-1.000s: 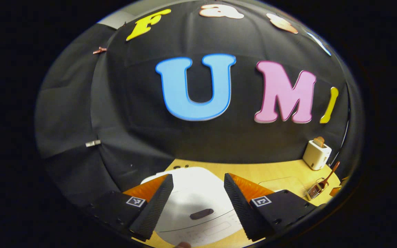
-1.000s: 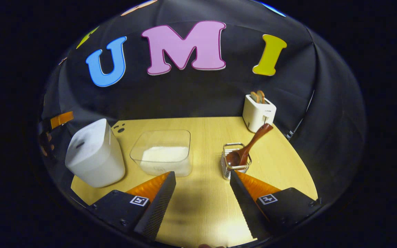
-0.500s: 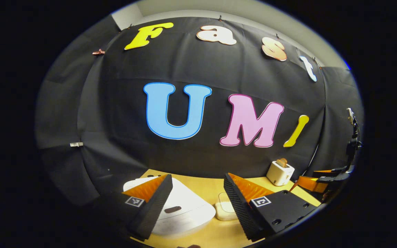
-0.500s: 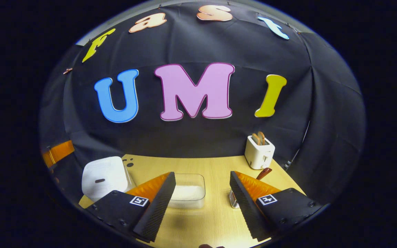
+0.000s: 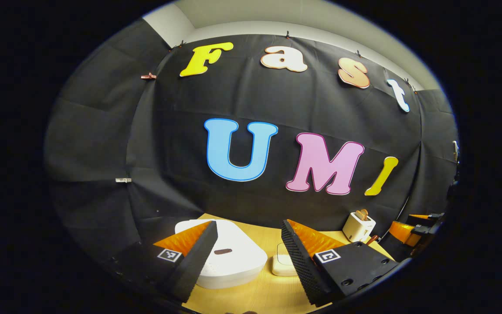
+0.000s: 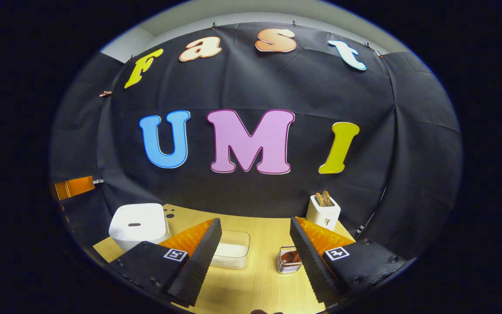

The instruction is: Close the left gripper, press the button to open the rice cooker; take a wooden spoon from the chopstick holder with the right hand, scoop a spoonful of rice and pour it into the rice cooker, then put the wooden spoon back into the chopstick holder.

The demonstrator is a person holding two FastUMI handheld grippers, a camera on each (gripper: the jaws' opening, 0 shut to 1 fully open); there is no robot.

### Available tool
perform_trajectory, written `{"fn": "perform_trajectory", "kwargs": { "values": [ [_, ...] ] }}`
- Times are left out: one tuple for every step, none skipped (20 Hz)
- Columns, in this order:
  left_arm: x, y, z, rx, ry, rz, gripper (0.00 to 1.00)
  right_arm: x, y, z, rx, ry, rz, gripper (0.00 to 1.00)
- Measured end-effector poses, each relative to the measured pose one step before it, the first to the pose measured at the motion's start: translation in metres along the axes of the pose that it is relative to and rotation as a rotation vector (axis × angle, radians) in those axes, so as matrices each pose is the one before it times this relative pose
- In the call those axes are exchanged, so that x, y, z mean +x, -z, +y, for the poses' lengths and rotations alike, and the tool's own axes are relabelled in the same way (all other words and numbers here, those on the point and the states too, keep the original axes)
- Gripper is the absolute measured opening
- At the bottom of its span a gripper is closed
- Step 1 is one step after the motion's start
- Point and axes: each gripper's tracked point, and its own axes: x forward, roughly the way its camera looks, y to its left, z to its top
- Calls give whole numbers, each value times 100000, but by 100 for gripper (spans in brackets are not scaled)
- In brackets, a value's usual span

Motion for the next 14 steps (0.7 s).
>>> {"fn": "perform_trajectory", "kwargs": {
  "values": [
    [-870,70,-374,1151,-288,240,95,-724,-156,-360,867,133,-684,98],
    [-719,181,-487,593,398,938,95,-695,37,-184,829,203,-210,98],
    [-484,436,-593,277,868,1458,95,-649,276,-110,978,251,592,98],
    [-324,309,-591,411,806,1709,95,-526,486,-118,1048,184,1226,98],
    [-305,235,-368,1165,217,1194,95,-516,600,-233,971,581,1802,98],
    [-134,-79,-424,1762,110,-85,95,-581,678,-256,1191,753,1799,98],
    [-127,-104,-533,1618,709,-621,95,-465,773,-353,1448,1080,1777,98],
    [-159,-57,-550,1206,1132,-485,95,-324,665,-394,702,1261,1401,98],
    [-61,103,-317,929,754,-304,95,-258,911,-635,287,1715,1639,98],
    [143,214,-252,737,910,516,95,-134,793,-603,-36,1940,1588,98],
    [189,445,-154,654,1016,1053,95,-225,797,-660,-194,2177,1467,98],
    [425,395,-18,357,526,1075,95,-187,843,-731,69,2693,1592,98],
    [344,326,-13,-33,801,793,95,-53,819,-579,210,2192,1363,98],
    [392,160,-89,51,885,53,95,-196,864,-559,432,2567,2248,98]
  ]
}}
